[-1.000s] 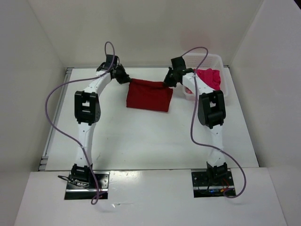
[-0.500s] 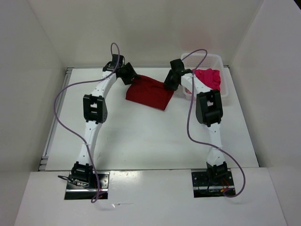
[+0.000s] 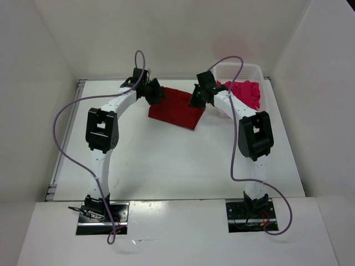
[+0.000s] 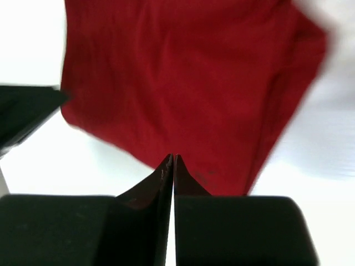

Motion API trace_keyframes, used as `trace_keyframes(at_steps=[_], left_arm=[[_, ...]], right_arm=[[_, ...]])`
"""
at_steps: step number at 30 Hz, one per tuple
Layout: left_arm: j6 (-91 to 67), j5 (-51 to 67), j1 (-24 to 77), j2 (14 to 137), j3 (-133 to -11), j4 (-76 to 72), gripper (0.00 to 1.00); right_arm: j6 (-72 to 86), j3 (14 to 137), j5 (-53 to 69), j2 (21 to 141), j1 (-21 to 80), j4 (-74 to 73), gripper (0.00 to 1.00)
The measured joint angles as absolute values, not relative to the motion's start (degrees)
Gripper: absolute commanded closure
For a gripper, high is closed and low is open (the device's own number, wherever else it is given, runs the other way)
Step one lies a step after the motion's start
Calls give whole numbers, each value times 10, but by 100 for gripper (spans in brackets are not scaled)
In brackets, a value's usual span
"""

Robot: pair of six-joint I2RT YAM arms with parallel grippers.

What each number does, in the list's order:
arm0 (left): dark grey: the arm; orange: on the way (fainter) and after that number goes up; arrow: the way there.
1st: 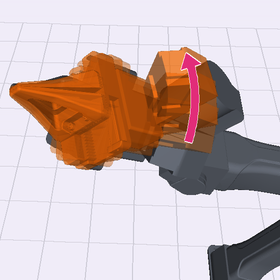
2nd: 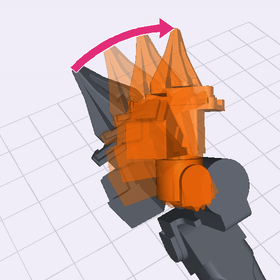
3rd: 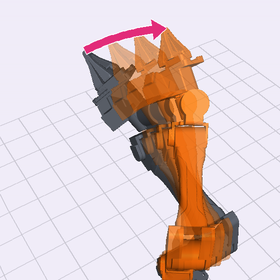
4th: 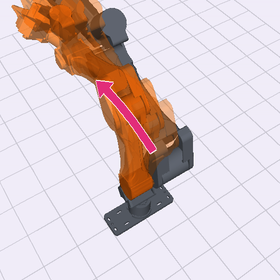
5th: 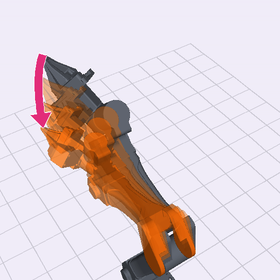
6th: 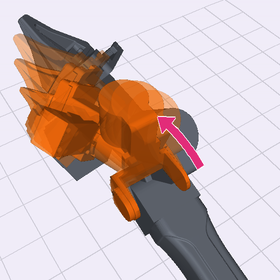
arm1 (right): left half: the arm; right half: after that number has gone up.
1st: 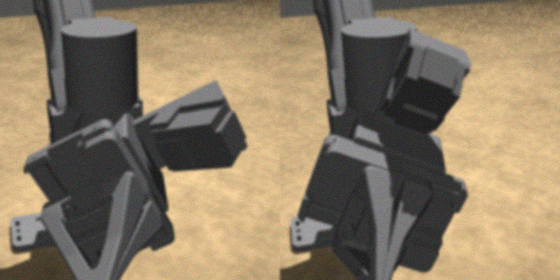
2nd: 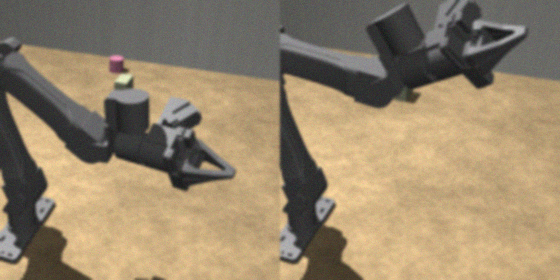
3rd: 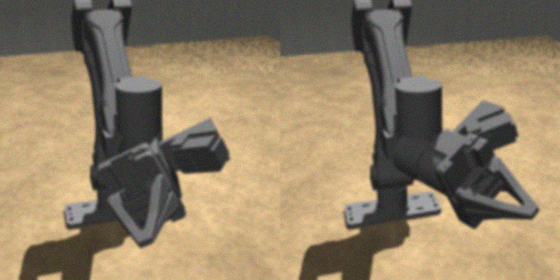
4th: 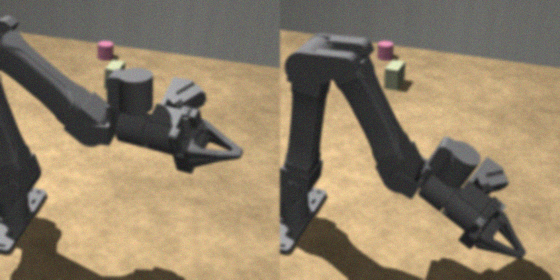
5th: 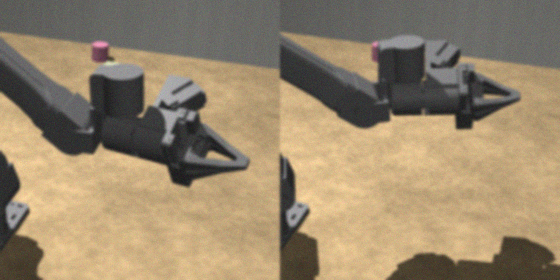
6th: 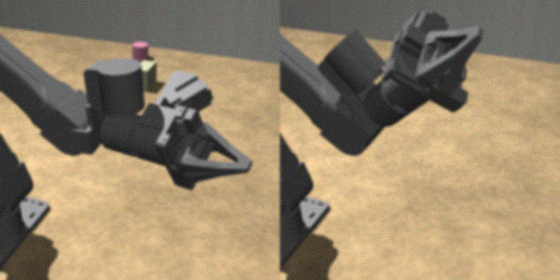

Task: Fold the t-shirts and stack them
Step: Put the neatly folded tshirt into the corner of the board with the left arm

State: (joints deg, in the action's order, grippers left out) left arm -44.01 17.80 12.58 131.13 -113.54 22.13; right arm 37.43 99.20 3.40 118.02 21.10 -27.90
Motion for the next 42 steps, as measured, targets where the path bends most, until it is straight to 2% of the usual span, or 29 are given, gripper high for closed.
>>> trace_keyframes(at_steps=[5, 13, 20, 23, 28, 29, 31, 36, 38, 40, 42], left_arm=[[-468, 237, 109, 1336, -1015, 131, 44], [-502, 260, 87, 1244, -835, 24, 44], [-533, 293, 108, 1083, -613, 18, 31], [-527, 291, 111, 1021, -577, 61, 25], [-516, 266, 59, 945, -558, 92, 24], [-513, 261, 48, 940, -553, 91, 24], [-511, 251, 33, 939, -539, 88, 24], [-512, 244, 35, 981, -509, 86, 24], [-516, 272, 36, 1002, -520, 76, 24], [-516, 278, 40, 1022, -539, 63, 35], [-521, 282, 47, 1050, -559, 40, 57]], right_arm=[[370, 987, 65, 1237, 234, -272, 100], [369, 950, 69, 1266, 232, -256, 100], [352, 915, 75, 1244, 233, -238, 100], [338, 913, 82, 1234, 236, -250, 92], [319, 912, 91, 1194, 240, -269, 63], [317, 911, 93, 1179, 240, -270, 60], [316, 905, 95, 1142, 240, -270, 56], [319, 858, 106, 1036, 243, -263, 56], [323, 839, 112, 1007, 245, -261, 55], [328, 818, 116, 987, 250, -259, 55], [335, 797, 119, 976, 261, -257, 55]])
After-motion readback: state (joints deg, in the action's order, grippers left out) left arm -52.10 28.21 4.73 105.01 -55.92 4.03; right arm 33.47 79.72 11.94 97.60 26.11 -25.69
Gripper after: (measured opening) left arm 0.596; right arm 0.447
